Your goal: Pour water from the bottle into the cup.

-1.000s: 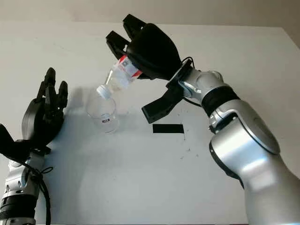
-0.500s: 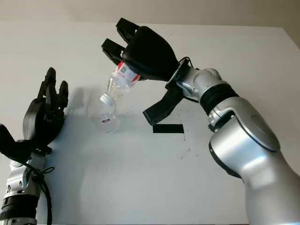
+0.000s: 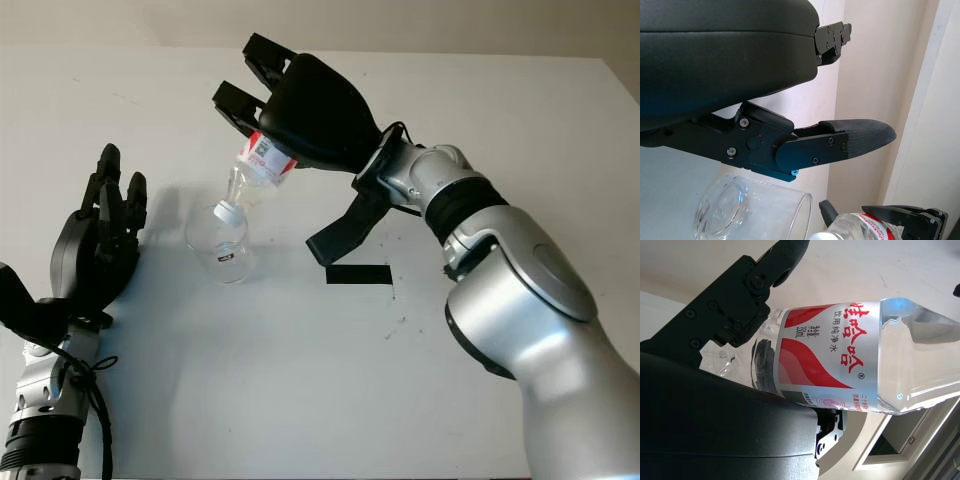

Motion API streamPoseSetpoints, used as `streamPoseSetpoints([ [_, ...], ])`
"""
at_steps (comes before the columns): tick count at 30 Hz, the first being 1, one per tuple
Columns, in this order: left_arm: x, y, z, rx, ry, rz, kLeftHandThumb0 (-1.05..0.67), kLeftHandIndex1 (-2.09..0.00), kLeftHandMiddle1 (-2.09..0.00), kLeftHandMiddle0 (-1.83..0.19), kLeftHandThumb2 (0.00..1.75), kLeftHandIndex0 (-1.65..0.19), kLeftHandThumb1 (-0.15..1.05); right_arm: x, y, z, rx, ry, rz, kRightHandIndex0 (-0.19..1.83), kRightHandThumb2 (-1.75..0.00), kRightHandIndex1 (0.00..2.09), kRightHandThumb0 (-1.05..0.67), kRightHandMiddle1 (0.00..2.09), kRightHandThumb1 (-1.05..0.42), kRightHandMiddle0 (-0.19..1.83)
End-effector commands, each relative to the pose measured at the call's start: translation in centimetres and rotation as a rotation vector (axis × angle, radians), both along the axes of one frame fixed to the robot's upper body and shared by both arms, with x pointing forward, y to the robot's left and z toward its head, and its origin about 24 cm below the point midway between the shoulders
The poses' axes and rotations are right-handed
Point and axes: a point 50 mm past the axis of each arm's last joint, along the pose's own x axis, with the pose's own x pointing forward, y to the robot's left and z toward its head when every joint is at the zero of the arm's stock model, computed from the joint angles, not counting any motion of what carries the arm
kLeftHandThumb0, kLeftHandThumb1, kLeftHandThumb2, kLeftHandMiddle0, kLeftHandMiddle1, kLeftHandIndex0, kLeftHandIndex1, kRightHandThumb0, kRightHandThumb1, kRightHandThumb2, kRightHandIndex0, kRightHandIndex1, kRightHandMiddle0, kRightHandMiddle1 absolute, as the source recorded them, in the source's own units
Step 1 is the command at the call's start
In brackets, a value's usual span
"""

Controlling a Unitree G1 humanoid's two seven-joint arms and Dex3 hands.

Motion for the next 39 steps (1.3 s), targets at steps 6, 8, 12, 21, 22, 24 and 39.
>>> streamPoseSetpoints([
  [6, -0.4, -0.2, -0.9, -0.011, 0.030, 0.003, -0.76, 0.00, 0.00, 0.19, 0.56, 0.19, 1.05, 0.0, 0.4, 1.6, 0.084, 0.004, 0.019, 1.08, -0.08, 2.09, -0.31, 2.09, -1.01, 0.85],
  [8, -0.4, -0.2, -0.9, -0.009, 0.030, 0.002, -0.75, 0.00, 0.00, 0.19, 0.56, 0.19, 1.05, 0.1, 0.2, 1.5, 0.174, 0.081, 0.009, 1.09, -0.09, 2.09, -0.24, 2.09, -1.02, 0.86],
  [12, -0.4, 0.0, -0.9, -0.004, 0.030, 0.004, -0.76, 0.00, 0.00, 0.19, 0.56, 0.19, 1.05, 0.3, -0.5, 1.1, 0.363, 0.268, -0.009, 1.19, -0.90, 2.09, -0.13, 2.09, -0.65, 0.90],
  [21, -0.6, 0.4, -1.0, -0.004, 0.034, 0.016, -0.76, 0.00, 0.00, 0.19, 0.54, 0.19, 1.05, 0.5, -3.0, -1.1, 0.697, 0.631, 0.001, 1.17, -0.71, 2.09, -0.09, 2.09, -0.77, 0.84],
  [22, -0.6, 0.4, -1.0, -0.001, 0.034, 0.017, -0.76, 0.00, -0.01, 0.19, 0.53, 0.19, 1.05, 0.6, -3.1, -1.4, 0.746, 0.680, 0.009, 1.14, -0.59, 2.09, -0.09, 2.09, -0.85, 0.79],
  [24, -0.6, 0.5, -1.0, -0.001, 0.034, 0.015, -0.76, 0.00, -0.01, 0.19, 0.54, 0.19, 1.05, 0.7, -3.5, -1.8, 0.836, 0.774, 0.019, 1.10, -0.32, 2.09, -0.10, 2.09, -0.99, 0.74],
  [39, -0.5, 0.8, -1.1, 0.004, 0.041, 0.005, -0.76, 0.00, 0.00, 0.19, 0.55, 0.19, 1.05, 0.1, -5.4, -3.9, 1.177, 1.553, 0.125, 1.28, -0.28, 2.09, -0.23, 2.09, -1.05, 0.85],
])
